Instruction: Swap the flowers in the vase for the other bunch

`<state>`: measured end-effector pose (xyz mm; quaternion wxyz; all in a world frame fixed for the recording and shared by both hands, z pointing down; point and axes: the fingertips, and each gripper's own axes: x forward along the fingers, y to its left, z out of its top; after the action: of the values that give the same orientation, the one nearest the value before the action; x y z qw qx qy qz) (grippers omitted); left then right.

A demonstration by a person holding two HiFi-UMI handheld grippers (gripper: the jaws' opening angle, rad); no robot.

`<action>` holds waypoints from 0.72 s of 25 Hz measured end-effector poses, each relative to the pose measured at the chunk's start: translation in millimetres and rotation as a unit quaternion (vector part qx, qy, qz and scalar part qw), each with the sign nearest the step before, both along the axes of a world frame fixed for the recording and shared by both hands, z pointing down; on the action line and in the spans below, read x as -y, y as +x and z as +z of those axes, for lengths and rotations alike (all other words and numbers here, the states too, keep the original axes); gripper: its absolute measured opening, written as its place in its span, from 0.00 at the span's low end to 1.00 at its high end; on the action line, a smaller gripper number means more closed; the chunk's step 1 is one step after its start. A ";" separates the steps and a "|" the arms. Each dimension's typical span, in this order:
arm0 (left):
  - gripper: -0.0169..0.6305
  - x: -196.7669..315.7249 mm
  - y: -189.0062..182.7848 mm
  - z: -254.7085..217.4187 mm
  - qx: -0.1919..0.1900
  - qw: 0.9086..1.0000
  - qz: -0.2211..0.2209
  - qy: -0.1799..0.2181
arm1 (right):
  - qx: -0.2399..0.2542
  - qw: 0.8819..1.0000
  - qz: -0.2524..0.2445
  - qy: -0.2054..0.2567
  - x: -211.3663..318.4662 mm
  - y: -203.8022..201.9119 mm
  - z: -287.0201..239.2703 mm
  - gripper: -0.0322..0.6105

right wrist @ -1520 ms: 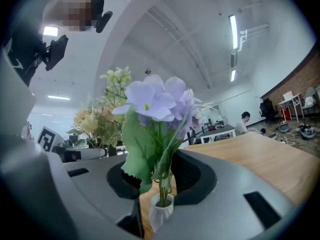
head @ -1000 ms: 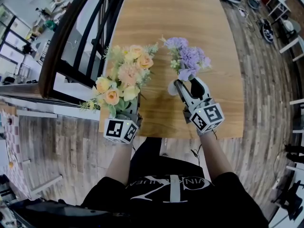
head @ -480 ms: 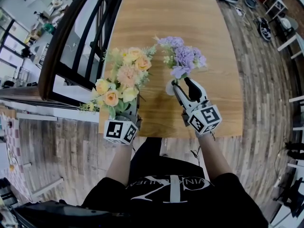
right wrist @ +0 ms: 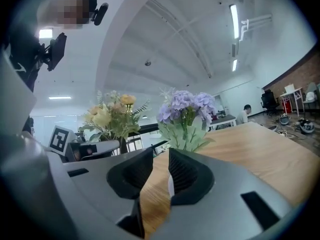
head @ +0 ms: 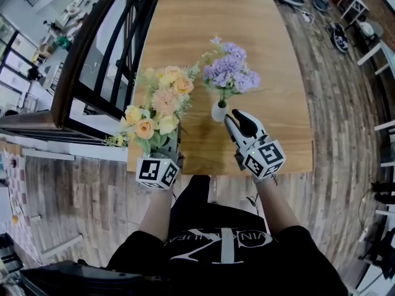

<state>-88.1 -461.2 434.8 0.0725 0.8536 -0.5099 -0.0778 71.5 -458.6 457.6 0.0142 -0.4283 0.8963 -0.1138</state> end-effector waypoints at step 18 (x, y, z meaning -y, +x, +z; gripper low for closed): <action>0.09 -59.6 33.4 -13.5 -0.008 1.000 0.019 0.004 | -0.005 1.000 -0.012 0.021 -69.7 7.1 -28.1 0.14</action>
<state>-54.6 -401.5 421.4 0.0750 0.8626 -0.4930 -0.0854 78.5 -388.9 429.4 0.0174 -0.4178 0.9036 -0.0929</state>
